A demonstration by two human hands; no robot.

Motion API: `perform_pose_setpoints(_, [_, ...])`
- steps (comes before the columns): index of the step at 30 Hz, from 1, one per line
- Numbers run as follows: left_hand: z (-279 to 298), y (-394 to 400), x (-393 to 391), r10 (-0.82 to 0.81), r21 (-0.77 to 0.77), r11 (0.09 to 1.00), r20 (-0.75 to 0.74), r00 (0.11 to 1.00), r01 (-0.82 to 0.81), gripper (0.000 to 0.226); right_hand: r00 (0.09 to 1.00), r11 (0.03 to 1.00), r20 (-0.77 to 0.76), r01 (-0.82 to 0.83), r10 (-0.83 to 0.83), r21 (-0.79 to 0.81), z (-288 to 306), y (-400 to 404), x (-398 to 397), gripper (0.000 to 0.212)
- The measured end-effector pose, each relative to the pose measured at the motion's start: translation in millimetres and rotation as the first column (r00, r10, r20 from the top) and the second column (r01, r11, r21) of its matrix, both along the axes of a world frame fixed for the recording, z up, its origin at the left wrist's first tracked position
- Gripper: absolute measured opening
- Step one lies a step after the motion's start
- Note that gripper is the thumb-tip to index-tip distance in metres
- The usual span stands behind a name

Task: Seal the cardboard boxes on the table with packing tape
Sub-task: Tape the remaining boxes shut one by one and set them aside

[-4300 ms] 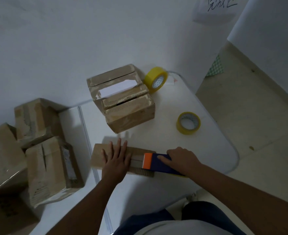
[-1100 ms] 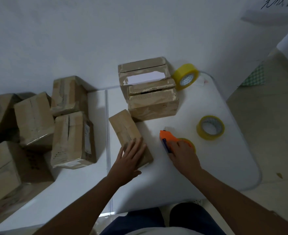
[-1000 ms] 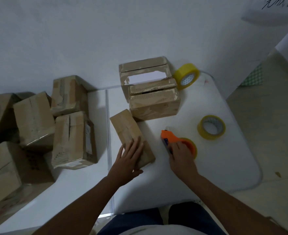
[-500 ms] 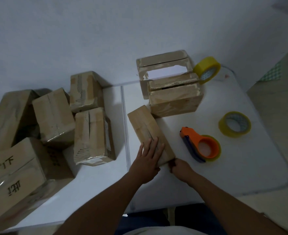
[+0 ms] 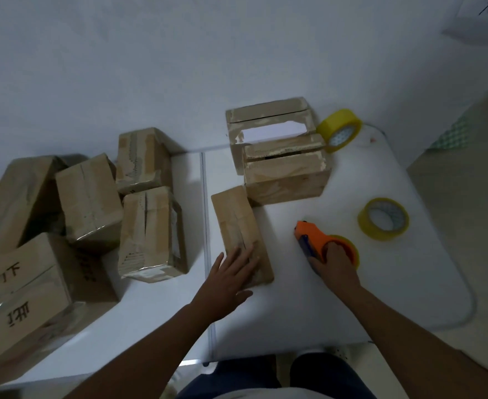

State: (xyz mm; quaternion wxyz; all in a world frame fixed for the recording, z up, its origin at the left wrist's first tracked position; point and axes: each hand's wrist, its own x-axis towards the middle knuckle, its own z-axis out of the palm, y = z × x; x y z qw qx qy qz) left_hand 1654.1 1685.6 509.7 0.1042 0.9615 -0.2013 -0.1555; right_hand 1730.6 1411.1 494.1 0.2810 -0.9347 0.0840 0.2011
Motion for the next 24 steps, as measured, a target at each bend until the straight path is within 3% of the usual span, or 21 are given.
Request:
perform_pose_setpoints(3, [11,-8,-4,0.074,-0.062,0.995,-0.017,0.997,-0.075,0.074,0.994,0.991,0.023,-0.105,0.107,-0.088,7,-3,-1,0.025])
perform_pose_setpoints(6, [25,-25,-3,0.261,-0.286,0.922,-0.035,0.965,-0.26,0.066,0.979,0.977,0.043,-0.195,0.199,-0.086,24,-14,-8,0.022])
perform_pose_setpoints(8, [40,-40,3,0.441,-0.423,0.759,-0.224,0.869,-0.495,0.054,0.97,0.973,0.083,-0.229,0.23,-0.019,40,-24,-14,0.022])
perform_pose_setpoints(11, [53,-60,18,0.586,-0.473,0.429,-0.503,0.636,-0.77,0.03,0.945,0.95,0.104,-0.313,0.31,0.012,62,-38,-20,0.03])
perform_pose_setpoints(14, [56,-74,32,0.516,-0.437,0.122,-0.739,0.433,-0.891,0.024,0.929,0.926,0.092,-0.366,0.358,0.095,77,-47,-26,0.033])
perform_pose_setpoints(16, [57,-85,37,0.436,-0.349,0.001,-0.843,0.315,-0.937,0.024,0.932,0.923,0.103,-0.36,0.348,0.136,83,-52,-29,0.032])
perform_pose_setpoints(18, [59,-94,35,0.375,-0.281,-0.051,-0.895,0.243,-0.958,0.021,0.937,0.925,0.108,-0.346,0.332,0.155,86,-56,-30,0.03])
perform_pose_setpoints(21, [59,-102,30,0.277,-0.259,-0.037,-0.93,0.239,-0.965,0.025,0.941,0.926,0.106,-0.335,0.32,0.173,91,-60,-30,0.028])
perform_pose_setpoints(24, [60,-104,27,0.208,-0.234,-0.095,-0.955,0.211,-0.968,0.029,0.935,0.919,0.104,-0.354,0.34,0.174,93,-61,-30,0.027])
